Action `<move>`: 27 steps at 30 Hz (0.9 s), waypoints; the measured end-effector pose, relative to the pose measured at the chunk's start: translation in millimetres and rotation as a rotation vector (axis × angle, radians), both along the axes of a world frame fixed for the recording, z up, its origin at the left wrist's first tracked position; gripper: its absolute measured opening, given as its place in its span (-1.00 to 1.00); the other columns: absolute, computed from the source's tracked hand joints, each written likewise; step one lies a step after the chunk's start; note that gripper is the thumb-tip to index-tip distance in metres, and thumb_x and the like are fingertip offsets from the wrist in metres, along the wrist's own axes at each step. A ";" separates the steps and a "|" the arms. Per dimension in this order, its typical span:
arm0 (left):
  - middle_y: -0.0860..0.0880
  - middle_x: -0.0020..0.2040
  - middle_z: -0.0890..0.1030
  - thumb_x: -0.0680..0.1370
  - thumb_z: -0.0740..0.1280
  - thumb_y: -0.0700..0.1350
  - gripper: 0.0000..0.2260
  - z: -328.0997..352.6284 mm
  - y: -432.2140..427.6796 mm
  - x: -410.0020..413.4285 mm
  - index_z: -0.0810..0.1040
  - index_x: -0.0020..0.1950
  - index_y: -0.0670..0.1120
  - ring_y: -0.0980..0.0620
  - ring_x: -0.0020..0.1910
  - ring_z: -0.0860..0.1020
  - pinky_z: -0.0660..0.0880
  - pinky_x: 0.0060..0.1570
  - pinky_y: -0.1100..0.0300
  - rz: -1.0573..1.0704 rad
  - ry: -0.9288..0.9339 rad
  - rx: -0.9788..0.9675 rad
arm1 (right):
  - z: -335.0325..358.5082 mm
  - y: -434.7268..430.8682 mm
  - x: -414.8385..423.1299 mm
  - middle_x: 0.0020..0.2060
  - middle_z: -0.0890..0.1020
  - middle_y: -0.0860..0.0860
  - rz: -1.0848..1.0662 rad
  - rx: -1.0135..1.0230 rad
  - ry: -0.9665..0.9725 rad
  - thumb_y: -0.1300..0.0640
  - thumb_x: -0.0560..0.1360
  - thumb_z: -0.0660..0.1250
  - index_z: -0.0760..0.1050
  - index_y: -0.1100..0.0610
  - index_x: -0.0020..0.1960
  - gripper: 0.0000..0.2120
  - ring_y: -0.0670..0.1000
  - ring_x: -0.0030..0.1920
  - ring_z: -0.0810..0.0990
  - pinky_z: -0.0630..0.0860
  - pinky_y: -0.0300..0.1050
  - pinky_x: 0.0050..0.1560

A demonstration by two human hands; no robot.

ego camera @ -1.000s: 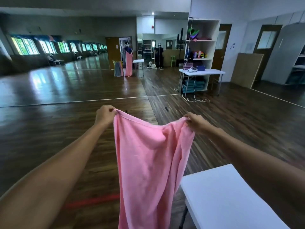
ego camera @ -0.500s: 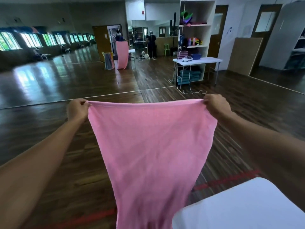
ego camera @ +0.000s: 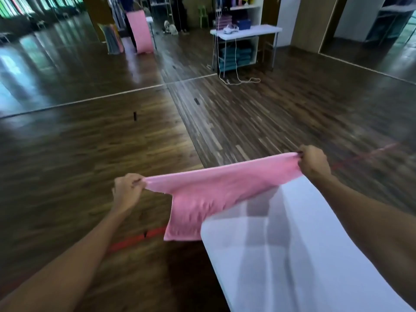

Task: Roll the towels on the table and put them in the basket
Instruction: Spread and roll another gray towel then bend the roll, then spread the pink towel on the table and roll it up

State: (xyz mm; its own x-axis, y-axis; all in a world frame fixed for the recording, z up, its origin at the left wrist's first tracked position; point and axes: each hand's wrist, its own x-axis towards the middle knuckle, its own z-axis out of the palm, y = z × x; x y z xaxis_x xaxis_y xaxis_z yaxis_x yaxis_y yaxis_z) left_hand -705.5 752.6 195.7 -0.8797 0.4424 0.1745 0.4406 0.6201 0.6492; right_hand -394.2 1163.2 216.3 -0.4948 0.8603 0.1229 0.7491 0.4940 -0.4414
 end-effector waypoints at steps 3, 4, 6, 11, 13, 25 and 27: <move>0.00 -0.11 0.70 0.43 0.25 -0.14 -0.79 -28.3 -10.8 96.2 0.69 -0.23 -0.02 0.02 -0.07 0.60 0.45 -0.03 0.12 -0.156 -0.299 -0.025 | -45.1 -17.9 98.7 0.00 0.60 0.27 -0.041 -0.001 -0.081 0.42 0.33 0.26 0.60 0.23 0.08 -0.64 0.32 0.02 0.57 0.50 0.08 0.02; 0.02 -0.17 0.70 0.39 0.20 -0.05 -0.76 -37.9 -13.1 128.0 0.67 -0.28 0.00 0.05 -0.12 0.60 0.45 -0.07 0.12 -0.208 -0.371 -0.054 | -60.9 -26.0 134.3 -0.02 0.60 0.27 -0.056 -0.012 -0.130 0.40 0.33 0.27 0.60 0.22 0.05 -0.66 0.33 -0.01 0.57 0.51 0.09 -0.01; -0.01 -0.29 0.64 0.30 0.19 0.11 -0.63 -59.8 -16.4 182.8 0.65 -0.29 -0.13 0.01 -0.24 0.55 0.43 -0.16 0.07 -0.290 -0.451 -0.130 | -88.5 -42.6 205.0 -0.04 0.60 0.26 -0.107 -0.038 -0.219 0.40 0.34 0.28 0.61 0.20 0.02 -0.69 0.33 -0.05 0.57 0.50 0.06 -0.07; -0.10 -0.35 0.57 0.30 0.32 0.08 -0.62 -98.4 -13.2 304.8 0.67 -0.19 -0.22 0.11 -0.32 0.58 0.51 -0.17 0.20 -0.394 -0.629 -0.279 | -132.6 -69.2 344.1 -0.10 0.57 0.22 -0.160 -0.063 -0.303 0.41 0.36 0.30 0.62 0.22 -0.01 -0.74 0.31 -0.10 0.57 0.53 0.07 -0.12; -0.13 -0.36 0.57 0.36 0.33 0.02 -0.69 -109.9 -13.2 345.5 0.66 -0.22 -0.23 0.06 -0.31 0.57 0.49 -0.21 0.26 -0.420 -0.655 -0.325 | -146.0 -74.2 381.0 -0.11 0.56 0.22 -0.163 -0.062 -0.335 0.40 0.37 0.32 0.61 0.22 0.01 -0.75 0.32 -0.12 0.56 0.54 0.10 -0.12; 0.01 -0.21 0.58 0.49 0.17 0.02 -0.72 -177.6 -30.9 465.9 0.57 -0.23 -0.12 -0.01 -0.18 0.52 0.46 -0.11 0.04 -0.473 -0.285 -0.525 | -218.5 -89.0 460.7 0.01 0.56 0.29 -0.104 -0.178 -0.402 0.31 0.45 0.27 0.62 0.30 -0.02 -0.81 0.34 -0.01 0.52 0.52 0.16 0.09; 0.06 -0.32 0.53 0.52 0.11 0.11 -0.68 -185.0 -24.6 471.4 0.50 -0.25 -0.05 0.01 -0.28 0.48 0.36 -0.17 0.09 -0.448 -0.103 -0.588 | -217.4 -90.4 449.9 0.03 0.52 0.26 -0.224 -0.199 -0.409 0.19 0.49 0.22 0.58 0.31 0.02 -0.75 0.31 0.04 0.48 0.44 0.15 0.11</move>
State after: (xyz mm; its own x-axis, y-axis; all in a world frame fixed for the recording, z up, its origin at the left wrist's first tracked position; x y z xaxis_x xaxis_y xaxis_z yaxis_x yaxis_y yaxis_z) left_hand -234.2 728.0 10.7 -0.5922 0.7573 -0.2753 0.6876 0.6531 0.3173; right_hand 55.7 1072.9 -1.1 -0.2686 0.9378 -0.2198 0.9584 0.2372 -0.1588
